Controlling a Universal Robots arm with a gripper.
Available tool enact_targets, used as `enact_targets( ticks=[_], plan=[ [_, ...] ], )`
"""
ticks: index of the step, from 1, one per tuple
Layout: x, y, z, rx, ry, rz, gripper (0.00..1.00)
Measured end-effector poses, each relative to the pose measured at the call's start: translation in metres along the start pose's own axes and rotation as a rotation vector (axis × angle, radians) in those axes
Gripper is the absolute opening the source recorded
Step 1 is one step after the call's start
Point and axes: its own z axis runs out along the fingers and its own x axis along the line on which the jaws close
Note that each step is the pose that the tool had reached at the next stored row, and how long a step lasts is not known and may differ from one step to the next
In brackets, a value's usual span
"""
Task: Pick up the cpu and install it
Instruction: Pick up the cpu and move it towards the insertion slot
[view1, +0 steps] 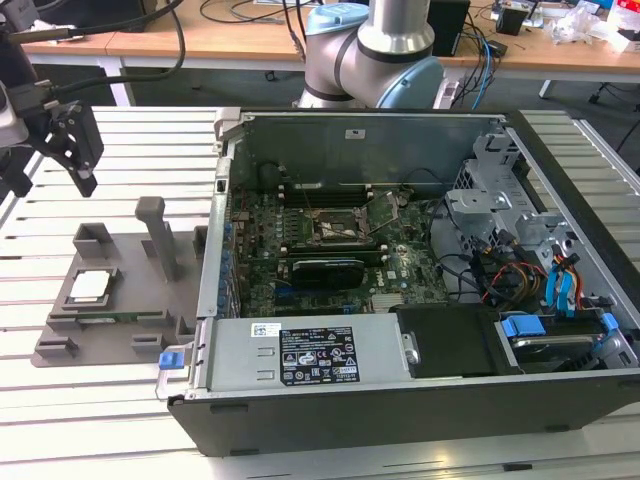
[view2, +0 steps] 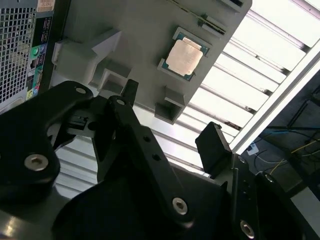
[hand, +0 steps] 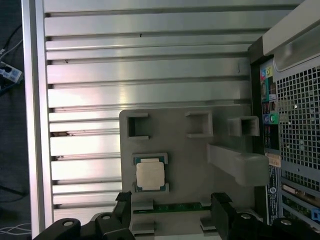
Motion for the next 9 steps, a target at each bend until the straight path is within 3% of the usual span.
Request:
enact_targets(
  ticks=[9],
  plan=[
    [0.0004,-0.0001,0.0126,0.0001,0.0,0.0,0.74]
  ],
)
